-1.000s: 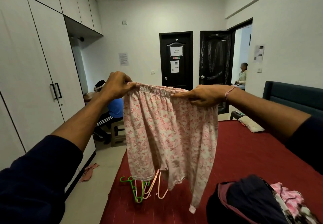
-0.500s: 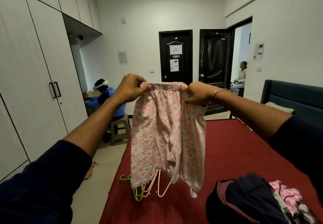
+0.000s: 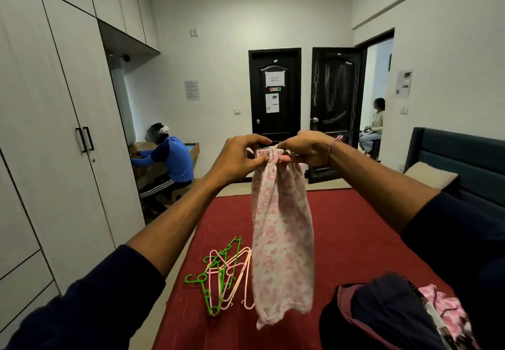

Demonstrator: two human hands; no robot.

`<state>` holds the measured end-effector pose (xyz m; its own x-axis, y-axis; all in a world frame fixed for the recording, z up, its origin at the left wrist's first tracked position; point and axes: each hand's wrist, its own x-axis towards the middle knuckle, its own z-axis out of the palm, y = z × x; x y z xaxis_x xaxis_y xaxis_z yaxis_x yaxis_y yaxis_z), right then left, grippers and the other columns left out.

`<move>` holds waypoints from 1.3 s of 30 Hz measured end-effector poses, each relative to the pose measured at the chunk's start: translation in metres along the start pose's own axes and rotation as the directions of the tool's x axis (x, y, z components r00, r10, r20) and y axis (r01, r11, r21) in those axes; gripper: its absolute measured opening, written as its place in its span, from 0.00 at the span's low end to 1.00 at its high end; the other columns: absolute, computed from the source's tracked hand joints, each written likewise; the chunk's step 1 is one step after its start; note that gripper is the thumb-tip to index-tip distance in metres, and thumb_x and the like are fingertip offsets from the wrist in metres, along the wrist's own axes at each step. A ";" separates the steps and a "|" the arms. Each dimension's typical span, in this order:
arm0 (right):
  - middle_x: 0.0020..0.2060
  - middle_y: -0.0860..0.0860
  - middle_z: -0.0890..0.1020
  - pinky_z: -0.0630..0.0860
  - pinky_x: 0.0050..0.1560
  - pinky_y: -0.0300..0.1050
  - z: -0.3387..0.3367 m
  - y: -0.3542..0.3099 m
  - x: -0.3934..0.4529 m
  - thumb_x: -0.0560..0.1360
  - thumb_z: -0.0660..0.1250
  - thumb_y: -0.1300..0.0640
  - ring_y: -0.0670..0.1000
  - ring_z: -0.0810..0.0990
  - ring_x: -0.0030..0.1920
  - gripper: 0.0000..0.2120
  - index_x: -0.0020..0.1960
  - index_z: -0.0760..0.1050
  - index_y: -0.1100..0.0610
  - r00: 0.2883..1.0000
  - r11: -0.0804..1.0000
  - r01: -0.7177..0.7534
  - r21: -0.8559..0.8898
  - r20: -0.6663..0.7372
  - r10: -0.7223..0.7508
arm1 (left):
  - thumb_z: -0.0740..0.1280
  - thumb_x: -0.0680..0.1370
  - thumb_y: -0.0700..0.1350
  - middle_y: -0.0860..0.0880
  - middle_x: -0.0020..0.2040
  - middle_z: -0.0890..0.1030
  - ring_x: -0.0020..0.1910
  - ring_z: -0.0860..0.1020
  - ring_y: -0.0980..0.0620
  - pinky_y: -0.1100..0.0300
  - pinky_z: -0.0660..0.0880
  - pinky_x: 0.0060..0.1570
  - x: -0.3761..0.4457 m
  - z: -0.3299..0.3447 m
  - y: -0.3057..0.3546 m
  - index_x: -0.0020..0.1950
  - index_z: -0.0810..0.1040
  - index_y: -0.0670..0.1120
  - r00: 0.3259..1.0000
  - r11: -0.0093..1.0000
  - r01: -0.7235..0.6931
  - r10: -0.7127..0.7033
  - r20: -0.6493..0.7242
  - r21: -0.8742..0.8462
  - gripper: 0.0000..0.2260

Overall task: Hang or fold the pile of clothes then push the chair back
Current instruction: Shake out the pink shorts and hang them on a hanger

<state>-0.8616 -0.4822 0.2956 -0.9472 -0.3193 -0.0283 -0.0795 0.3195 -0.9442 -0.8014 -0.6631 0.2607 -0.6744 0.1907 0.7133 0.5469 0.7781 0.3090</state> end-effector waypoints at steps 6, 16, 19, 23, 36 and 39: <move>0.49 0.58 0.83 0.84 0.47 0.43 0.010 0.009 -0.002 0.79 0.68 0.62 0.51 0.84 0.45 0.09 0.56 0.79 0.67 0.999 0.997 -0.004 0.083 -0.053 0.009 | 0.77 0.73 0.53 0.52 0.49 0.84 0.46 0.82 0.58 0.64 0.81 0.46 -0.004 0.011 0.003 0.57 0.83 0.46 0.998 0.985 0.065 -0.063 0.021 -0.158 0.17; 0.47 0.56 0.85 0.79 0.39 0.42 0.006 0.032 -0.011 0.75 0.68 0.34 0.48 0.85 0.40 0.25 0.54 0.82 0.56 0.997 0.992 0.068 -0.109 -0.035 -0.072 | 0.76 0.74 0.42 0.51 0.50 0.84 0.47 0.83 0.52 0.57 0.82 0.46 0.008 -0.003 -0.012 0.52 0.83 0.51 0.992 0.987 0.096 -0.085 0.090 -0.128 0.09; 0.47 0.50 0.85 0.77 0.43 0.44 0.000 0.054 -0.009 0.68 0.59 0.20 0.50 0.83 0.46 0.35 0.58 0.80 0.46 0.952 0.811 0.211 -0.546 -0.075 -0.298 | 0.73 0.76 0.38 0.52 0.50 0.82 0.50 0.82 0.51 0.55 0.81 0.51 0.010 -0.018 -0.021 0.51 0.82 0.51 0.985 0.980 0.115 -0.092 0.143 -0.161 0.09; 0.60 0.52 0.78 0.77 0.54 0.56 -0.017 0.084 0.008 0.74 0.68 0.35 0.56 0.80 0.55 0.25 0.65 0.73 0.47 0.823 0.388 0.248 -0.888 -0.019 -0.568 | 0.70 0.77 0.35 0.52 0.52 0.80 0.55 0.81 0.50 0.51 0.79 0.60 0.008 -0.034 -0.035 0.51 0.80 0.51 0.970 0.968 0.172 -0.134 0.204 -0.185 0.11; 0.41 0.51 0.82 0.82 0.46 0.51 0.001 0.046 -0.007 0.71 0.77 0.63 0.48 0.81 0.38 0.20 0.57 0.70 0.58 0.769 0.743 0.603 -0.289 -0.035 -0.638 | 0.73 0.69 0.55 0.50 0.50 0.76 0.49 0.78 0.47 0.52 0.77 0.49 -0.011 -0.049 -0.049 0.62 0.69 0.48 0.924 0.944 0.329 -0.321 0.206 -0.005 0.26; 0.40 0.54 0.82 0.81 0.49 0.55 0.011 0.038 -0.011 0.71 0.77 0.63 0.49 0.81 0.38 0.24 0.60 0.68 0.58 0.799 0.782 0.586 -0.212 -0.010 -0.601 | 0.73 0.65 0.61 0.49 0.57 0.77 0.55 0.78 0.50 0.54 0.76 0.56 -0.008 -0.041 -0.028 0.74 0.63 0.49 0.937 0.970 0.242 -0.234 0.259 0.000 0.41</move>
<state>-0.8505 -0.4768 0.2566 -0.7124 -0.4381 0.5482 -0.6828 0.2520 -0.6858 -0.7911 -0.7111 0.2725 -0.8884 0.1513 0.4335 0.3671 0.8012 0.4726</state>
